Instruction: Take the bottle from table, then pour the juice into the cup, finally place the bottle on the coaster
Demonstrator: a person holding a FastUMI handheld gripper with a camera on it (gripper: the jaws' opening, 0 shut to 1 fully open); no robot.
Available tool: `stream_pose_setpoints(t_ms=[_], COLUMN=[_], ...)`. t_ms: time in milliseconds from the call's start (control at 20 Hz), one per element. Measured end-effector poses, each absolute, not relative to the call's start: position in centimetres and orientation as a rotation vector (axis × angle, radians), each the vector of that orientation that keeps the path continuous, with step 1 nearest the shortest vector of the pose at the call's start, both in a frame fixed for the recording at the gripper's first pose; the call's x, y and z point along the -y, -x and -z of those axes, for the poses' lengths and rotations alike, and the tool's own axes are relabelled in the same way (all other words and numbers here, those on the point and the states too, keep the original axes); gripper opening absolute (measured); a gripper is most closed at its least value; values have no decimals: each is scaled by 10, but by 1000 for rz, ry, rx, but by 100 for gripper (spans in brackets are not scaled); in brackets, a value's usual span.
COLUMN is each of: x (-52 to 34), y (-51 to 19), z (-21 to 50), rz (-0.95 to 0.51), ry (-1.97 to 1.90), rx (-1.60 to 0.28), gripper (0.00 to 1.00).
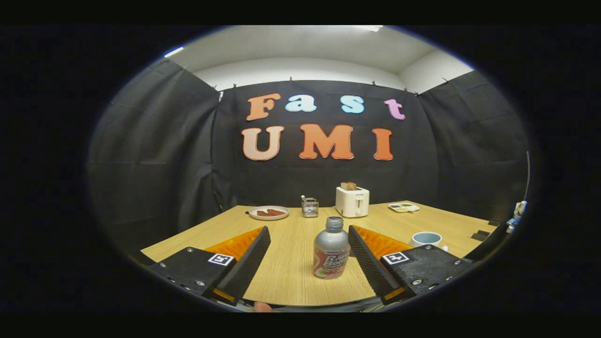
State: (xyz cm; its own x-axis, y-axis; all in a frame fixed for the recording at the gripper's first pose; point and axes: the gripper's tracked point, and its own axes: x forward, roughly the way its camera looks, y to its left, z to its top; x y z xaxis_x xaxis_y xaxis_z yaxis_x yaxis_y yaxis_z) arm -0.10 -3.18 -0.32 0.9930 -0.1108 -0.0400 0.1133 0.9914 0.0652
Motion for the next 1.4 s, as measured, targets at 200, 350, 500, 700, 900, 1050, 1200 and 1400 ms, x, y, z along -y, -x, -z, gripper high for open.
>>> stream_pose_setpoints(t_ms=[200, 350, 500, 700, 900, 1050, 1200, 1400], x=[45, 55, 64, 70, 69, 67, 63, 57], y=[-1, -6, -7, -14, -24, -33, -38, -45], z=[18, 35, 54, 77, 104, 119, 126, 134], rz=[147, 171, 193, 204, 198, 191, 177, 141], ry=[-84, -106, -114, -115, -117, -98, -85, -98], rx=[-75, -121, -172, -231, -300, -344, -366, -383], gripper=[99, 99, 99, 99, 99, 99, 99, 99])
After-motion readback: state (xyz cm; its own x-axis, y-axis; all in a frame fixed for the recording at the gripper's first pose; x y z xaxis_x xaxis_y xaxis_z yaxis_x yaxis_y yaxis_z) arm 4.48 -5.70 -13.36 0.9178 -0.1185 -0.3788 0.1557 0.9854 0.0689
